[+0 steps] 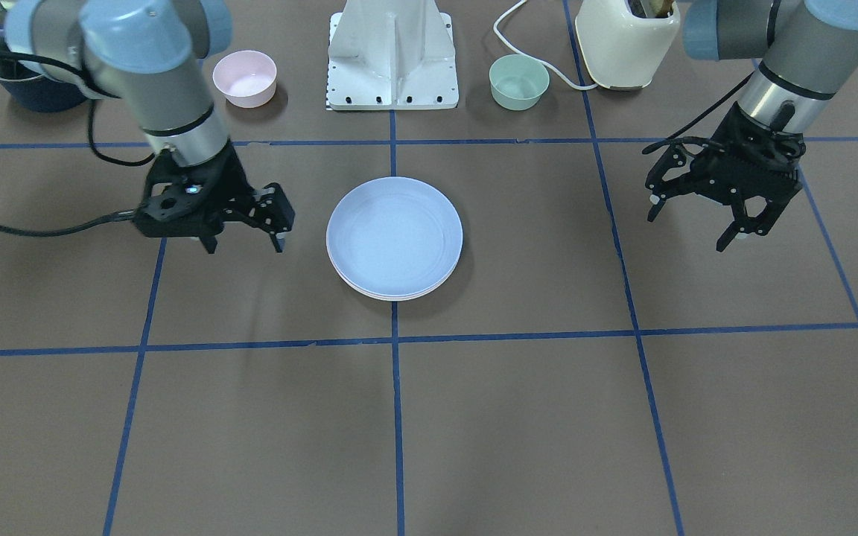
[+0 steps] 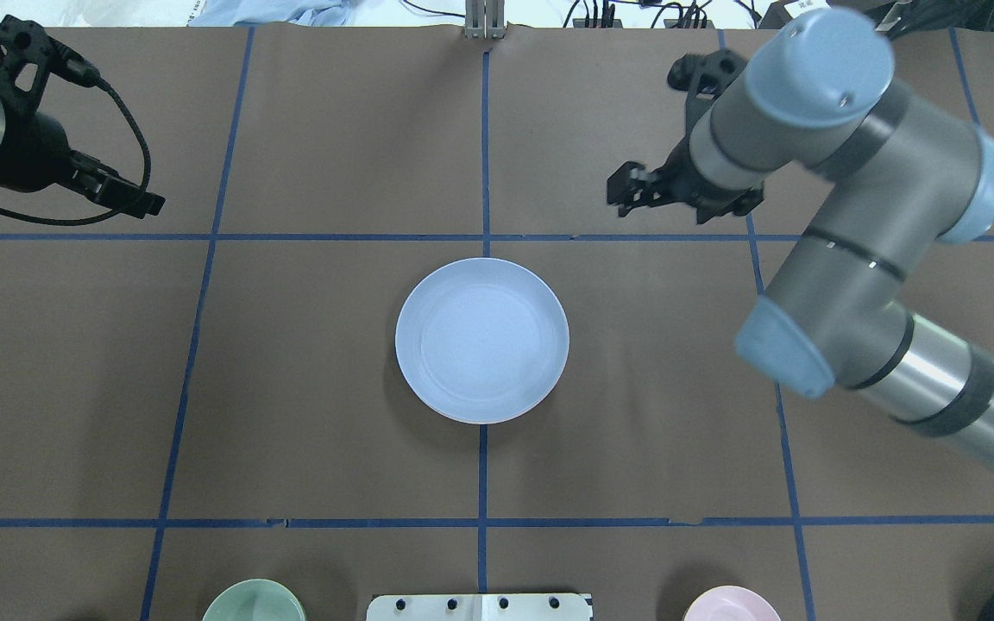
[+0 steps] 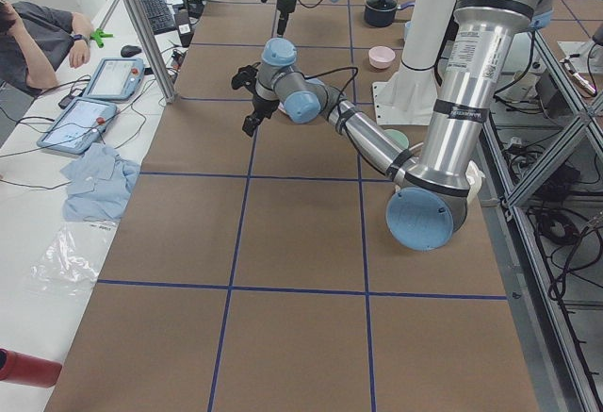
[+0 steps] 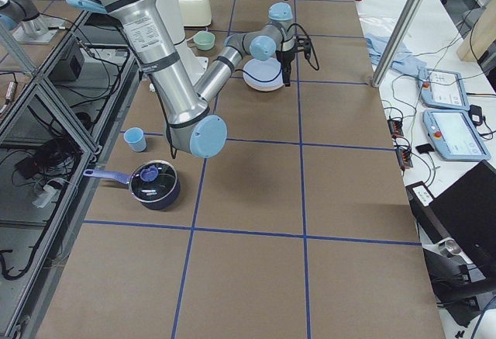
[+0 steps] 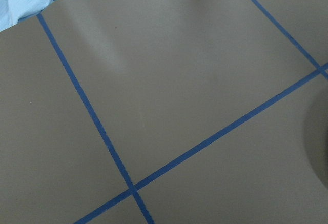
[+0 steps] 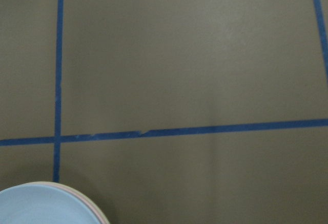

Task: Stack three plates with pink and blue
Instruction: 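Open the right gripper and withdraw it away from the stack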

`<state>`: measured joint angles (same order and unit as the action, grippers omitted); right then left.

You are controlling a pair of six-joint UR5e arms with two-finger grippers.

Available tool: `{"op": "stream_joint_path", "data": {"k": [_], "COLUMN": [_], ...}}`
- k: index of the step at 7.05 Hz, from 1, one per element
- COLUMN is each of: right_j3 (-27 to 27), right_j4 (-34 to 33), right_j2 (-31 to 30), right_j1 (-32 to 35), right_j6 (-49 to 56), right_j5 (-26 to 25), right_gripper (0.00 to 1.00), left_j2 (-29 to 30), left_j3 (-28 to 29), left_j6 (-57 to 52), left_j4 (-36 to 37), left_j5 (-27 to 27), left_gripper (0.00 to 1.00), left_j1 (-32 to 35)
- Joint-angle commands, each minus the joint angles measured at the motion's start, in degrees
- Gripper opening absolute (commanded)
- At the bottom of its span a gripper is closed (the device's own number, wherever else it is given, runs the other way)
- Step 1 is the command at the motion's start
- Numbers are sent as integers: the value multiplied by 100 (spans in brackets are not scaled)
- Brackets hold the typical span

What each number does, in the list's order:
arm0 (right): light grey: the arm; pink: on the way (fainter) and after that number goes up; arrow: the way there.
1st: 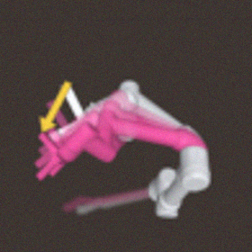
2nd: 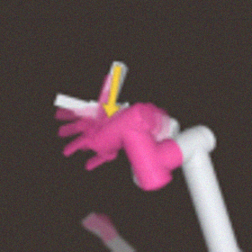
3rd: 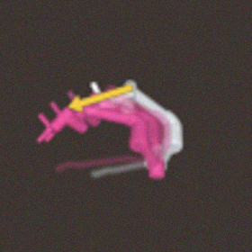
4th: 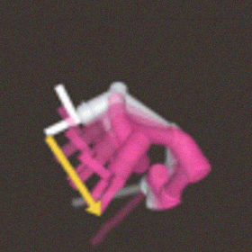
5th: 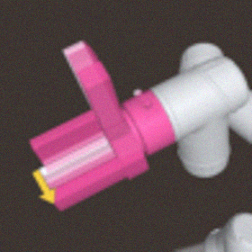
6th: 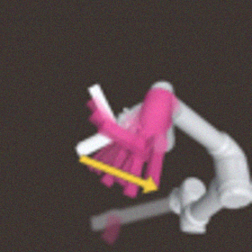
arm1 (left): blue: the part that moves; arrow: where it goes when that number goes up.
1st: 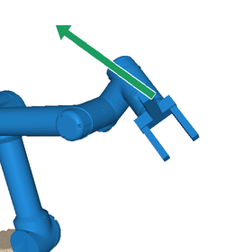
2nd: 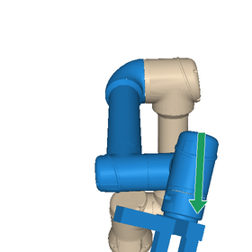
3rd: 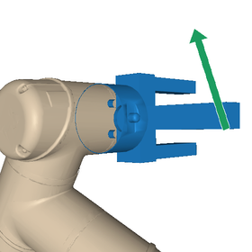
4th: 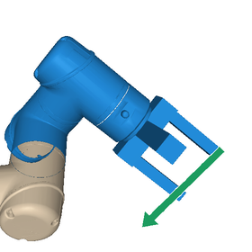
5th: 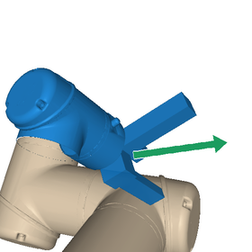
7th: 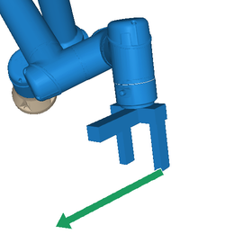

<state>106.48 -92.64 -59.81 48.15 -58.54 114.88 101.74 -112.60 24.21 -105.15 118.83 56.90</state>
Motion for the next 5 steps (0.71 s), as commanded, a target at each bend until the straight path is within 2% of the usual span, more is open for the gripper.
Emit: {"op": "stream_joint_path", "data": {"k": [1, 2, 3, 4, 5], "right_j3": [-48, -92, -249, -442, -705], "right_j4": [-927, -1070, -1063, -1020, -1028], "right_j2": [-249, -590, -924, -1353, -1584], "right_j1": [1454, 1965, 2414, 2775, 3214], "right_j6": [2466, 3575, 4509, 5614, 6591], "right_j5": [980, 1192, 1360, 1379, 1423], "right_gripper": [100, 100, 100, 100, 100], "left_j2": [-617, -664, -952, -1094, -1191], "left_j3": [-8, 36, 27, 132, 455], "left_j6": [-48, -57, -283, -1312, -2140], "left_j4": [21, 56, 47, 108, 265], "left_j5": [17, 26, 26, 95, 775], "left_gripper": [100, 100, 100, 100, 100], "left_j1": [502, 855, 954, 1390, 1838]}}
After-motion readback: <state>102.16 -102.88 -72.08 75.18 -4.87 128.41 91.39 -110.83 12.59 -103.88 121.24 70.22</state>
